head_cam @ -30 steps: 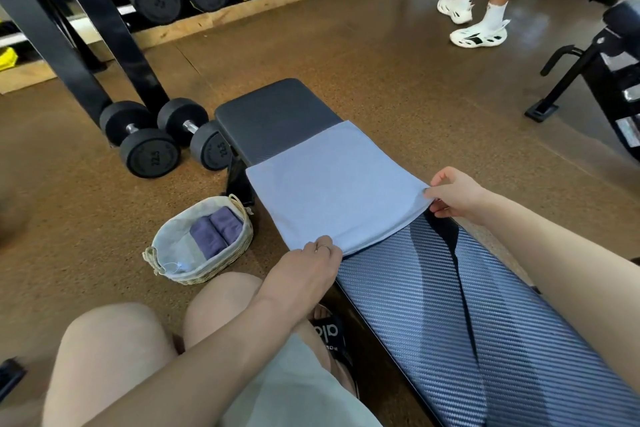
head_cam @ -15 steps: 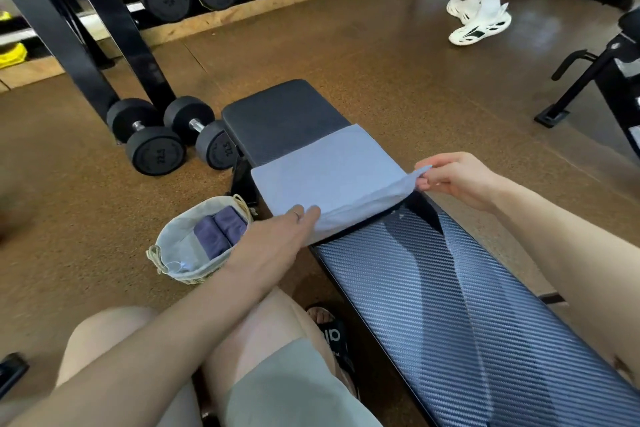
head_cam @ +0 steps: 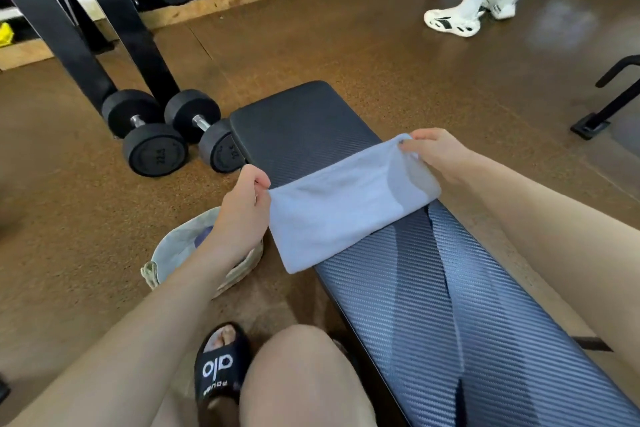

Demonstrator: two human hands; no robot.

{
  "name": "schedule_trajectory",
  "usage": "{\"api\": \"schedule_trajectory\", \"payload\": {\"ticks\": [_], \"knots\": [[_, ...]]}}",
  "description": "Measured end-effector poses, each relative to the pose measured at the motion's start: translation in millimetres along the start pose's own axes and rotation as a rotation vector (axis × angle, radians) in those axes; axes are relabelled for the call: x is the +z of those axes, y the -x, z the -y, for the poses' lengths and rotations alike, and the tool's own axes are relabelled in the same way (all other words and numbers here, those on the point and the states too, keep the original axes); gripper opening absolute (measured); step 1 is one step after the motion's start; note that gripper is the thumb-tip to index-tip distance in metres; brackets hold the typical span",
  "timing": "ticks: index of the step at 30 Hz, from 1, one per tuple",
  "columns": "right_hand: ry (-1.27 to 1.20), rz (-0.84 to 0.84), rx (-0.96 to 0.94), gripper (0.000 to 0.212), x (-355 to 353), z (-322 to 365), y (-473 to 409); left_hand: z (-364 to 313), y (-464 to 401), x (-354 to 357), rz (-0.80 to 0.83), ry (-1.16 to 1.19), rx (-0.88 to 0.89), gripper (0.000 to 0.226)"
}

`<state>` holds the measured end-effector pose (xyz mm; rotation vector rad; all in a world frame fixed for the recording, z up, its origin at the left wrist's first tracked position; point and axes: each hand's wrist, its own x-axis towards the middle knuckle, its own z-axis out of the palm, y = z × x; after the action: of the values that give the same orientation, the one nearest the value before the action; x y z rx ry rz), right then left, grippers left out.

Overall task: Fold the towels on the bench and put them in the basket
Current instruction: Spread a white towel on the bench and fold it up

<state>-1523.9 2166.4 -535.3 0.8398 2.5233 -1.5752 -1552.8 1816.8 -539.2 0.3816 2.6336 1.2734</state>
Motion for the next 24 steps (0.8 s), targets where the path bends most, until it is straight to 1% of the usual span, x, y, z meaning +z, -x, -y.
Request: {"api": "schedule_trajectory", "payload": {"ticks": [3, 6, 8, 12, 15, 18, 21, 24], "knots": [[0.171, -0.030, -0.045, 0.024, 17.2, 1.5, -21.6, 12.3, -18.3, 7.6, -0.036, 0.007, -0.064, 0.016], [0.320, -0.090, -0.087, 0.028, 31.9, -1.6, -32.7, 21.5, -26.6, 14.4, -0.012, 0.006, -0.131, 0.013], [0.362, -0.129, -0.082, 0.028, 39.4, -5.7, -33.5, 27.5, -27.3, 17.5, 0.022, 0.004, -0.144, 0.013], [0.367, -0.184, -0.108, 0.017, 45.4, -11.7, -28.9, 36.9, -29.1, 19.8, 0.042, 0.034, -0.139, 0.007], [0.460, -0.221, -0.164, 0.022, 47.2, -16.8, -27.1, 39.1, -30.3, 16.6, 0.060, 0.083, -0.201, 0.009], [0.584, -0.243, -0.186, 0.026, 47.6, -19.0, -28.0, 38.4, -31.5, 11.8, 0.051, 0.089, -0.252, 0.001], [0.720, -0.264, -0.182, 0.031, 47.9, -20.8, -30.4, 36.7, -35.1, 7.4, 0.041, 0.090, -0.242, 0.006], [0.762, -0.270, -0.184, 0.033, 49.8, -26.2, -32.9, 35.1, -39.1, 7.6, 0.031, 0.059, -0.229, 0.004]]}}
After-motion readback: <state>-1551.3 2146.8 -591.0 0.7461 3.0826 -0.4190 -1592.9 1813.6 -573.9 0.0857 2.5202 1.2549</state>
